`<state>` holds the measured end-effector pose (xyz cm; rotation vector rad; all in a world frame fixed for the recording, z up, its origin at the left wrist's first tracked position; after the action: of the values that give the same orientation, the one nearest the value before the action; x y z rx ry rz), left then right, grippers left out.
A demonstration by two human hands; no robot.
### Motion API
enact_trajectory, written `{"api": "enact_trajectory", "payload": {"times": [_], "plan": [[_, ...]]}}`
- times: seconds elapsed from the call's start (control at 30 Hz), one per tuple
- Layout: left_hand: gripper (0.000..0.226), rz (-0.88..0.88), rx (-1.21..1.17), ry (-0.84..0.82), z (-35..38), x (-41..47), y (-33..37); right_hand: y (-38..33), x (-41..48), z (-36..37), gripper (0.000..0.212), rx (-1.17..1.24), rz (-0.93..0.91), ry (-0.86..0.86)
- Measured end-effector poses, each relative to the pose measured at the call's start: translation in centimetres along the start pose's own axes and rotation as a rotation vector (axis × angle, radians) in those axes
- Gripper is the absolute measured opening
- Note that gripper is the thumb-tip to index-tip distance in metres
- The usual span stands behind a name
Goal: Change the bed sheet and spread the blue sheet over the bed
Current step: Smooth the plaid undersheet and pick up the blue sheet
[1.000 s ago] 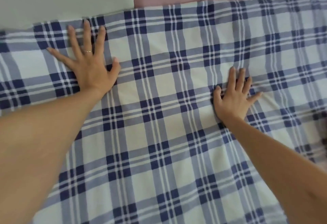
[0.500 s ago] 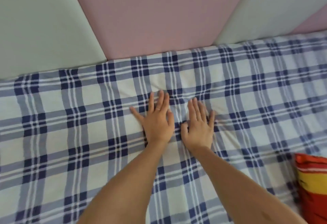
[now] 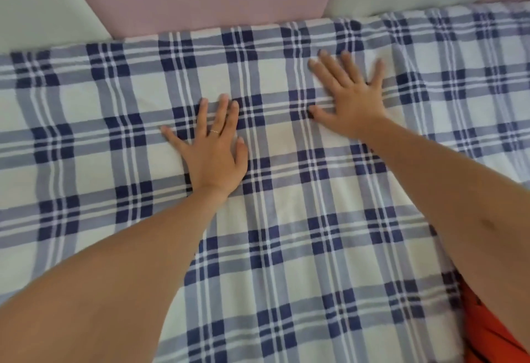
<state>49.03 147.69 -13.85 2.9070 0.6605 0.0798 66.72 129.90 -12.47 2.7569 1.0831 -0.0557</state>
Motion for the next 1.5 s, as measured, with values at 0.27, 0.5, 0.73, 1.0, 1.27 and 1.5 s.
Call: {"api": "enact_trajectory", "payload": {"times": [0.27,0.5,0.73,1.0,1.27,1.5], "plan": [[0.058,-0.004,-0.007,0.010,-0.5,0.0,0.4,-1.9,-6.9,-0.7,0.059,0.115,-0.178,-0.032],[0.058,-0.022,0.082,-0.023,-0.3,0.0,0.2,7.7,-2.9,1.4,0.068,0.221,0.200,0.044],[0.058,0.004,0.065,0.051,-0.3,-0.1,-0.1,13.3,-4.9,2.7,0.074,0.194,0.627,-0.029],[0.060,-0.029,0.058,-0.008,-0.5,0.0,0.2,1.8,-17.9,0.5,0.058,0.165,0.124,0.075],[0.060,-0.001,0.055,-0.011,-0.2,-0.2,0.6,6.1,-24.9,4.1,0.061,0.276,0.501,0.061],[0.060,-0.109,-0.157,-0.008,-0.3,-3.8,5.2,6.6,-24.3,4.1,0.059,0.350,0.487,0.061]]}}
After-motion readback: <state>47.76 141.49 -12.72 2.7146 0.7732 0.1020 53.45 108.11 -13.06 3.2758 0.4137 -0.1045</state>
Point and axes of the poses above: each hand's wrist, its own x-axis towards the middle knuckle, its own z-axis out of the palm, y = z × x, the point moved 10 cm from there along x, towards the middle knuckle
